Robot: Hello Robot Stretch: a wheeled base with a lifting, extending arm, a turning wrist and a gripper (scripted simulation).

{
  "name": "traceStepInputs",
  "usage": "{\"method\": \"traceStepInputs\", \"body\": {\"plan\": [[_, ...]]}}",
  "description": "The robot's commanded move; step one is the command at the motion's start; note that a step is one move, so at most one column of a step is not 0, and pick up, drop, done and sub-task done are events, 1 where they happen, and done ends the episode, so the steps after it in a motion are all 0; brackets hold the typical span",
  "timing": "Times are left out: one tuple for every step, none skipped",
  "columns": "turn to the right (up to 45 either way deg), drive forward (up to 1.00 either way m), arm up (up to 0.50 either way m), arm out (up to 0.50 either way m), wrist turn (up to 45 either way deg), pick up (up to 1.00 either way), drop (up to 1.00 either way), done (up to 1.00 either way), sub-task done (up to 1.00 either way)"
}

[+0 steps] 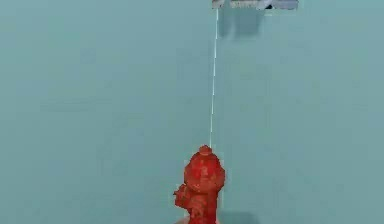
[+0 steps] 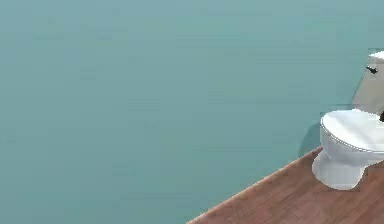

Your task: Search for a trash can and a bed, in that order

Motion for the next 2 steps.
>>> {"method": "traceStepInputs", "body": {"plan": [[-45.0,0.00,0.00,0.00,0.0,0.00,0.00,0.00,0.00],[-45.0,0.00,0.00,0.00,0.0,0.00,0.00,0.00,0.00]]}}
